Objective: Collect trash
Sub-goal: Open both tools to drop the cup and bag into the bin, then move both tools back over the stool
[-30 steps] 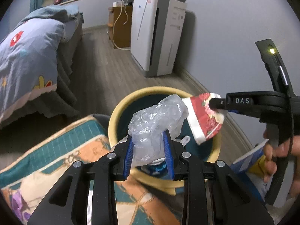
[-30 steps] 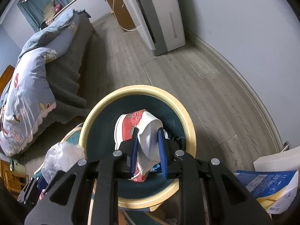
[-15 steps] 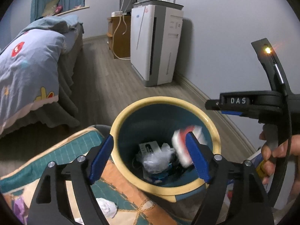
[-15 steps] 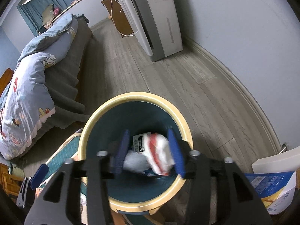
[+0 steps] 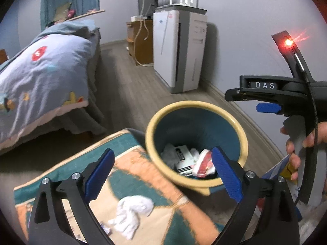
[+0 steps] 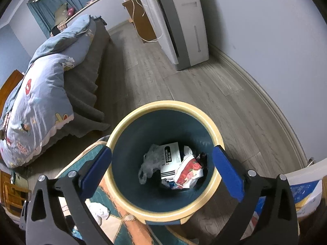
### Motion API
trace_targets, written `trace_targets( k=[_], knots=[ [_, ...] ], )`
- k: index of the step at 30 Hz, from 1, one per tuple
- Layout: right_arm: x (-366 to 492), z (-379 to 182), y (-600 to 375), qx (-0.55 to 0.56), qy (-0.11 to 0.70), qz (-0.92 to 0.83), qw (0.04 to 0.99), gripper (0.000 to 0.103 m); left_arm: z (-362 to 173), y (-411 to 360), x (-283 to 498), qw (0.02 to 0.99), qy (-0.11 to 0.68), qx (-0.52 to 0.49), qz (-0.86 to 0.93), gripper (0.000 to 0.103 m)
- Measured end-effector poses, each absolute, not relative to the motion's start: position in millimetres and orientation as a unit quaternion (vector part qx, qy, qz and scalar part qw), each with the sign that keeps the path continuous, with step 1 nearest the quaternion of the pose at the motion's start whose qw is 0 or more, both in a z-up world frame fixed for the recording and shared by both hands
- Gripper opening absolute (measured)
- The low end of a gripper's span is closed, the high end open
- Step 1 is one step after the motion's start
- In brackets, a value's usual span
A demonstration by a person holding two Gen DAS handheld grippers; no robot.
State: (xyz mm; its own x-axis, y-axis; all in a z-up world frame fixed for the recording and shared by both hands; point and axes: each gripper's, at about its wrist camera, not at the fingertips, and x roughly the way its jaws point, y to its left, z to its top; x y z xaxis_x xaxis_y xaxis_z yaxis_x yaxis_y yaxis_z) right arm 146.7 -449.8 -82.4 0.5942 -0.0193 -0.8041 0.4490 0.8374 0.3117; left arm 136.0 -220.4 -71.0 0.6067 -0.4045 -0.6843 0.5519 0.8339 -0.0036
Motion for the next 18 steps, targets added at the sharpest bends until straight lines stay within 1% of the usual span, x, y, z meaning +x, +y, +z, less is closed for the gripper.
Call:
trace_targets(
  k=[6,18],
  knots=[
    [138,-76,-422,0.247,0.437,-0.123,0.856,0.097,-58,-179,119,0.9,0.346,0.104,-0.244,0.095],
    [123,-59,-336,0.22,0.447,-0.075,0.864,0.097,-38,-70,85,0.919,0.345,0.084,-0.173,0.096]
  ],
)
